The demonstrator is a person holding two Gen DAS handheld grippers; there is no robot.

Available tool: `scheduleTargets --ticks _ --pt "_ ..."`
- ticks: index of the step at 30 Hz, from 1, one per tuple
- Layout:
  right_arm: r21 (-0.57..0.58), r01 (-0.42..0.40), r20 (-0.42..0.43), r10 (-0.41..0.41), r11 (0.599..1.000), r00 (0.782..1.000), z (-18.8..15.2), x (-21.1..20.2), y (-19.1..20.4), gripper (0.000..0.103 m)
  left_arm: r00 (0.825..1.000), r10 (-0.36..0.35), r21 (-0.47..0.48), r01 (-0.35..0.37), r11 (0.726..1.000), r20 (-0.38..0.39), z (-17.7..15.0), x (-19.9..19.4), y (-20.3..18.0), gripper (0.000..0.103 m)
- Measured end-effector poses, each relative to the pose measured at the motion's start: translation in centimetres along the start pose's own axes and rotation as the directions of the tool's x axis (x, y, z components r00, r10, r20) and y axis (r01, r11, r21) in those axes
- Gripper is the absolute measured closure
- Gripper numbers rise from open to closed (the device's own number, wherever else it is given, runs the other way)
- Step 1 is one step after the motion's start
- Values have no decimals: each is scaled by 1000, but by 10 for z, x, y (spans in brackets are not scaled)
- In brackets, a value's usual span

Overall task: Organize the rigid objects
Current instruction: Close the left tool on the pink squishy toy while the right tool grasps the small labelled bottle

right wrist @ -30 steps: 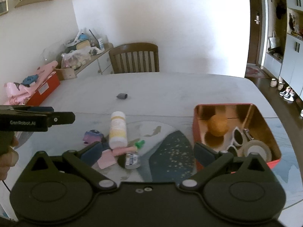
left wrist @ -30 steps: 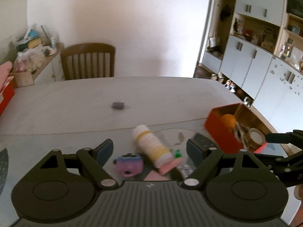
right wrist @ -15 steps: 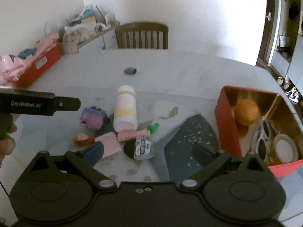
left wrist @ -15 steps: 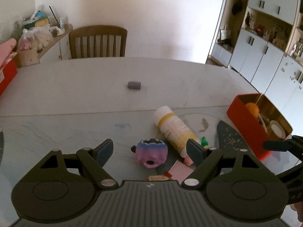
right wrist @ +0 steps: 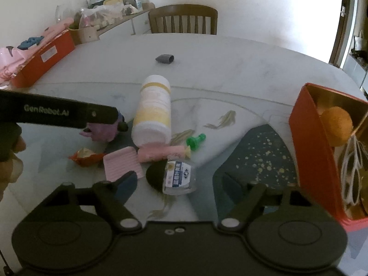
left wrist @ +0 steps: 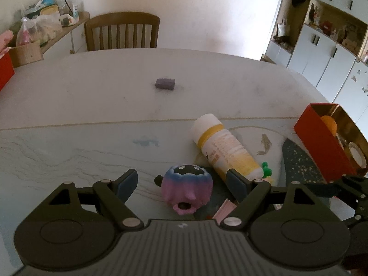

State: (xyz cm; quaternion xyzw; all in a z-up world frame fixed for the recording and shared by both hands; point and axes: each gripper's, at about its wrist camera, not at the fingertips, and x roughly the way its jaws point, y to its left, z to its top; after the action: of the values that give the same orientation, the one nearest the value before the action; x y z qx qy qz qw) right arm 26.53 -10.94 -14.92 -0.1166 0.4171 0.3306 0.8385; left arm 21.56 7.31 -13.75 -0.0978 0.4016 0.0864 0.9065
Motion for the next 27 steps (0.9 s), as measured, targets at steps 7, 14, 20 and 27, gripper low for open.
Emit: scheduleTargets --ticks 7,14,20,27 --pt "-38 12 -4 -12 999 1000 -1 8 9 40 1000 10 26 -9 1000 -20 -2 14 -5 26" --pt "-55 31 3 -31 998 1000 0 10 11 50 999 14 56 -13 998 -29 -2 20 -8 37" --pt "-49 51 21 -50 997 999 0 7 11 49 999 37 120 -36 992 -6 -4 16 -16 41" --pt "-41 55 41 -54 998 998 4 -6 9 50 999 51 104 -50 993 -4 -4 9 -11 41"
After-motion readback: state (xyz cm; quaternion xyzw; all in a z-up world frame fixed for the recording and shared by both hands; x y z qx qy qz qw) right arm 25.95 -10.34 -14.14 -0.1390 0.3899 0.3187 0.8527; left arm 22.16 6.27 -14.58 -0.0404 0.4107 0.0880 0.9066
